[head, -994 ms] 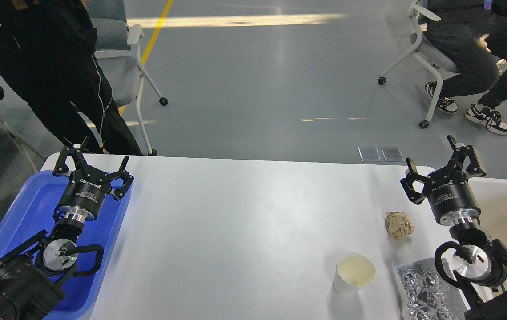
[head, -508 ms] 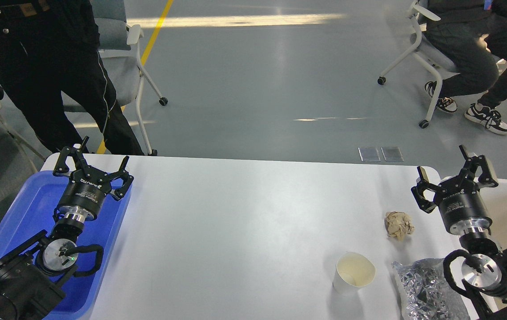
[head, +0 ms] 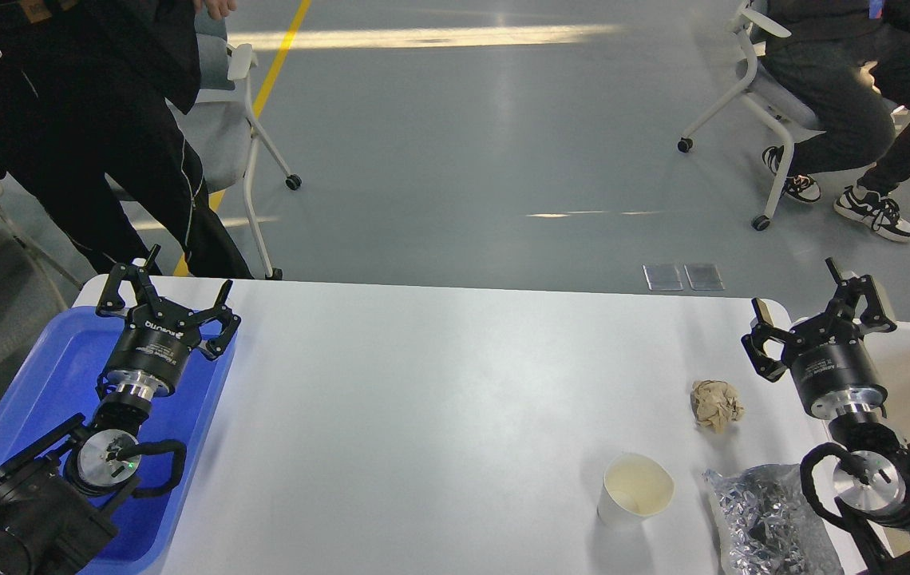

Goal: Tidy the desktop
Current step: 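Rotate the right gripper sideways and lower it toward the white paper cup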

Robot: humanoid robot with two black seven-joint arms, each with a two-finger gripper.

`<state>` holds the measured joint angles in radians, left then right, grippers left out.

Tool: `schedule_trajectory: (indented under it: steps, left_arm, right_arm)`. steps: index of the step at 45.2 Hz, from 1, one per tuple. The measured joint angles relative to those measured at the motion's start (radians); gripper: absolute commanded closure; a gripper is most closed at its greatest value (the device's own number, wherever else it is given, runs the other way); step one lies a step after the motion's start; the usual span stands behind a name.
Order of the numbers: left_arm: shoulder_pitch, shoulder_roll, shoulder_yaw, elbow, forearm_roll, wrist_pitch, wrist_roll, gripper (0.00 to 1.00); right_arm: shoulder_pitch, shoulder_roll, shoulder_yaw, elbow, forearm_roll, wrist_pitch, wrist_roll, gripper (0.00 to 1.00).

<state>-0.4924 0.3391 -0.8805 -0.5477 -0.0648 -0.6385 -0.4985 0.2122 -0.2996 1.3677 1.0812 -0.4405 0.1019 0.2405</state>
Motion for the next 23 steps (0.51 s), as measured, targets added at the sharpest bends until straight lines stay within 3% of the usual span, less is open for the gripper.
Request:
schedule_trajectory:
  steps: [10,23]
  left_arm:
    - [0.0,0.0,0.0,0.0,0.0,0.0,0.0,0.0]
    - [0.0,0.0,0.0,0.0,0.0,0.0,0.0,0.0]
  right_arm:
    - [0.005,-0.137,-0.129,0.084,-0.017,0.003,-0.031,0.0]
    - [0.08,-0.4,-0.373,0.159,-0.193,0.036,-0.048,0.0]
